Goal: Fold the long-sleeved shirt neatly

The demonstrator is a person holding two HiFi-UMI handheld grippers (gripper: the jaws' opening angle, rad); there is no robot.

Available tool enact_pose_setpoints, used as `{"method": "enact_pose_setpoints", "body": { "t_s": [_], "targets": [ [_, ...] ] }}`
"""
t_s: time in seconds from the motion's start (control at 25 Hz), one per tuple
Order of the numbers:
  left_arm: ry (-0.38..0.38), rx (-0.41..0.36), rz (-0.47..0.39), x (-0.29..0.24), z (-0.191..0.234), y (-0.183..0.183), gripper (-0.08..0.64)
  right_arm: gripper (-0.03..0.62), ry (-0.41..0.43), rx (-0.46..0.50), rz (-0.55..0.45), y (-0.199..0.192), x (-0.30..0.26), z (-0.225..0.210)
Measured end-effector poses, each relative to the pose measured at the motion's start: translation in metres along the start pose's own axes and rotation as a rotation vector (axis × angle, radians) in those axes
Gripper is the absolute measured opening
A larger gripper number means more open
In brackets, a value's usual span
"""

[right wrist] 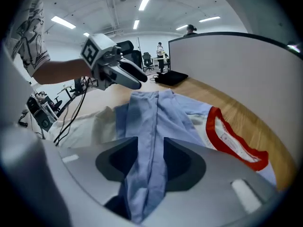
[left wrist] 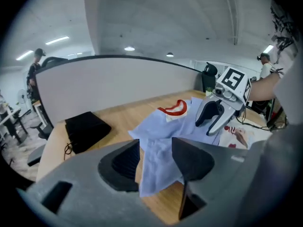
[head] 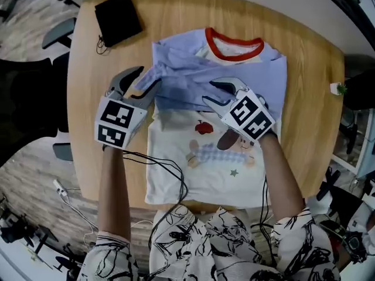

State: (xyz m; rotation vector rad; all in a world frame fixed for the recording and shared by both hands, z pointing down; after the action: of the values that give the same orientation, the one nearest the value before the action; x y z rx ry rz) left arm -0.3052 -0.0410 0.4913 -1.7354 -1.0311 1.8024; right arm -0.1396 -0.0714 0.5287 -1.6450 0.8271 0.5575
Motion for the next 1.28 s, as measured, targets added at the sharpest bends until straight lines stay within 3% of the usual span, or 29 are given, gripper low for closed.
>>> {"method": "enact_pose_setpoints", "body": {
  "t_s": [0.12, 0.24, 0.32, 0.44, 0.52, 0.68, 0.76, 0.84, 0.96, 1.0, 1.08, 1.12, 1.2, 1.28],
  "targets": [
    [-0.08, -0.032, 0.081, -0.028, -0.001, -0.002, 0.198, 0.142, 0.016, 0.006, 0.02, -0.002, -0.007, -0.001],
    [-0.12, -0.026, 0.125, -0.049, 0.0, -0.001, 0.116, 0.029, 0.008, -0.008, 0.016, -0.002, -0.01, -0.002],
    [-0.116, -0.029, 0.153, -0.055, 0.002, -0.002, 0.026, 0.02, 0.018, -0.02, 0.016, -0.003, -0.013, -0.001],
    [-0.081, -0.07, 0.132, -0.044, 0.005, 0.003, 0.017, 0.02, 0.009, 0.0, 0.006, 0.002, -0.008, 0.0],
    [-0.056, -0.086, 0.052, -0.023, 0.002, 0.015, 0.017, 0.02, -0.028, 0.053, -0.019, 0.011, 0.005, 0.007],
    [-0.042, -0.142, -0.109, 0.036, -0.016, 0.016, 0.018, 0.02, -0.133, 0.263, -0.057, 0.024, 0.033, 0.043],
    [-0.044, -0.158, -0.109, 0.058, -0.026, -0.005, 0.018, 0.02, -0.159, 0.356, -0.041, 0.018, 0.032, 0.064],
    [-0.042, -0.143, -0.032, 0.065, -0.031, -0.039, 0.023, 0.021, -0.15, 0.401, -0.007, 0.004, 0.018, 0.078],
    [-0.057, -0.092, 0.079, 0.065, -0.034, -0.08, 0.026, 0.034, -0.07, 0.39, 0.043, -0.015, -0.005, 0.094],
    [-0.075, -0.069, 0.097, 0.067, -0.036, -0.086, 0.036, 0.073, -0.036, 0.383, 0.043, -0.017, -0.007, 0.1],
    [-0.108, -0.037, 0.083, 0.075, -0.038, -0.081, 0.122, 0.115, 0.019, 0.341, -0.007, -0.012, 0.001, 0.108],
    [-0.12, -0.034, 0.053, 0.077, -0.037, -0.069, 0.13, 0.126, 0.029, 0.296, -0.052, -0.008, 0.01, 0.105],
    [-0.127, -0.05, -0.009, 0.073, -0.032, -0.038, 0.146, 0.152, -0.007, 0.192, -0.129, -0.001, 0.034, 0.079],
    [-0.121, -0.097, -0.025, 0.055, -0.024, -0.01, 0.146, 0.152, -0.098, 0.129, -0.128, -0.005, 0.055, 0.033]
  ]
}}
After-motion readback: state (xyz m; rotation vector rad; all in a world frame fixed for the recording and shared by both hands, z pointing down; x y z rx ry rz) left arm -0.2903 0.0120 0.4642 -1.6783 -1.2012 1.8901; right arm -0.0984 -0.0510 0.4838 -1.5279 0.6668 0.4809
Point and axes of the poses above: the fingertips, and each gripper's own axes: x backward along the fingers, z to its left, y out of its top, the point moved 3 cm from there along x, backward along the fingers, and after that the axes turned 9 degrees about y, right-handed, at the moved point
